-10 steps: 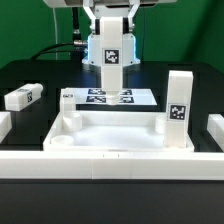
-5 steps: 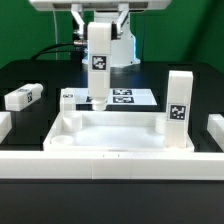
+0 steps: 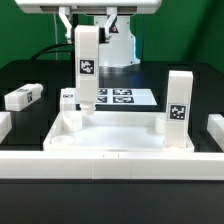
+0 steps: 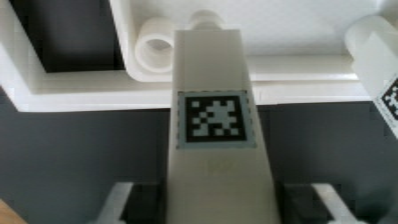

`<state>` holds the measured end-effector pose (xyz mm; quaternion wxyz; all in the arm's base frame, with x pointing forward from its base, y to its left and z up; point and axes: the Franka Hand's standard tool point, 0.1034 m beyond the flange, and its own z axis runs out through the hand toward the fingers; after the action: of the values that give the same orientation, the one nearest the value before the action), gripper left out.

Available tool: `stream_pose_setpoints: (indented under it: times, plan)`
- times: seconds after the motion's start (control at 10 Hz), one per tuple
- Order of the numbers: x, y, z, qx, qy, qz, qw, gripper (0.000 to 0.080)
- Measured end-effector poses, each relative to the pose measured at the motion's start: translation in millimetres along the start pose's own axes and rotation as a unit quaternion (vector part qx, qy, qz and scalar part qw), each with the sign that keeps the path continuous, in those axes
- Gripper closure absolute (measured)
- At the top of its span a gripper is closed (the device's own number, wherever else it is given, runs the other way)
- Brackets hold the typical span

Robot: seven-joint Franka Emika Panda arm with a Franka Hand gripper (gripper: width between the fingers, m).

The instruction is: Assemble desk

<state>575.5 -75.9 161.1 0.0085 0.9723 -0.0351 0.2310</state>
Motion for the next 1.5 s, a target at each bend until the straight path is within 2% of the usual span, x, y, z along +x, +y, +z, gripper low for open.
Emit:
stream_pose_setpoints:
  times: [0.1, 0.4, 1.0, 1.1, 1.5]
  plan:
    - [0.9, 1.7, 1.4, -0.001, 0.000, -0.003, 1.000, 0.0511]
    - [18.2, 15.3, 14.2, -0.008, 0.007, -0.012, 1.000, 0.0511]
    - [16.6, 22.0, 21.0, -0.011, 0.003, -0.013, 1.000, 0.0511]
    - [17.4, 27.9, 25.3, -0.014, 0.002, -0.012, 1.000, 0.0511]
    - [18.7, 31.4, 33.3, -0.015, 0.000, -0.010, 1.000, 0.0511]
